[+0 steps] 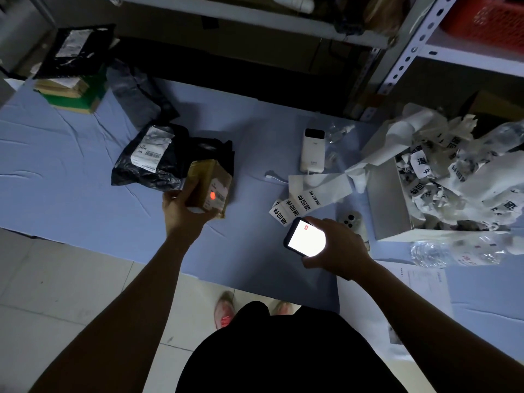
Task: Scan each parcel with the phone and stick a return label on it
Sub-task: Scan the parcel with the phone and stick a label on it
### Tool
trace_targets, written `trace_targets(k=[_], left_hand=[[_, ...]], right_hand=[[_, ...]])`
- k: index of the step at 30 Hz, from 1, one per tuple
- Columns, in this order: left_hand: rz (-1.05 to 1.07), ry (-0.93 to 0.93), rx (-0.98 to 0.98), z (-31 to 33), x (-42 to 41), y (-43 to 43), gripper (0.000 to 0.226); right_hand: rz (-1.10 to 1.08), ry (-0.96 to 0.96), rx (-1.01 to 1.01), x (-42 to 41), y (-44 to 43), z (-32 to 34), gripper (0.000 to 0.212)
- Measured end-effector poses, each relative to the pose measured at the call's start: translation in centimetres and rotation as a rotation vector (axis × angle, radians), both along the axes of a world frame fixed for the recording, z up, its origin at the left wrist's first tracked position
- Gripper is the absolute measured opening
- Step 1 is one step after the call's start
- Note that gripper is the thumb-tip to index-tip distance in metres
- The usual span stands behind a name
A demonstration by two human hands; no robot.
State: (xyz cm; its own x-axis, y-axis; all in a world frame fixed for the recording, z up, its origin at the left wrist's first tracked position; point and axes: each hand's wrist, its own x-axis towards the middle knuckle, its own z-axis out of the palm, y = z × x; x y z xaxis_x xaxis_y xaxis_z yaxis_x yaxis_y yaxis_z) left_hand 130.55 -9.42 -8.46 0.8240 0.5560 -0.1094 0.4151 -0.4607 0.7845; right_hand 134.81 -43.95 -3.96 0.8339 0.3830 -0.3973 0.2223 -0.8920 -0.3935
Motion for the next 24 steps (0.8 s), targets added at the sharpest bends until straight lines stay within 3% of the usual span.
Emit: trace_targets(k=[8, 12, 20, 22, 24], left_hand=[[0.055, 0.08, -0.364, 0.6, 0.0, -2.2, 0.087], [0.024, 0.15, -0.442, 0.3, -0.5, -4.3, 0.071], [-0.166, 0.344, -0.287, 0.6, -0.3, -4.5, 0.059], [-0.179, 0.41, -0.167, 1.3, 0.5, -4.6, 0.055], [-0.179, 0.424, 0.007, 2.2, 1.3, -4.8, 0.055]], right_hand=[[-0.089, 0.003, -0.056, -1.2, -1.3, -4.1, 0.096], [-0.126, -0.003, -0.109, -1.6, -1.4, -6.3, 0.095], [-0.126, -0.082, -0.166, -0.7, -0.4, -8.1, 0.092], [-0.225, -0.033, -0.098, -0.1, 0.1, -7.8, 0.085], [-0.473, 0.089, 0.1, 1.0, 1.3, -6.9, 0.065]])
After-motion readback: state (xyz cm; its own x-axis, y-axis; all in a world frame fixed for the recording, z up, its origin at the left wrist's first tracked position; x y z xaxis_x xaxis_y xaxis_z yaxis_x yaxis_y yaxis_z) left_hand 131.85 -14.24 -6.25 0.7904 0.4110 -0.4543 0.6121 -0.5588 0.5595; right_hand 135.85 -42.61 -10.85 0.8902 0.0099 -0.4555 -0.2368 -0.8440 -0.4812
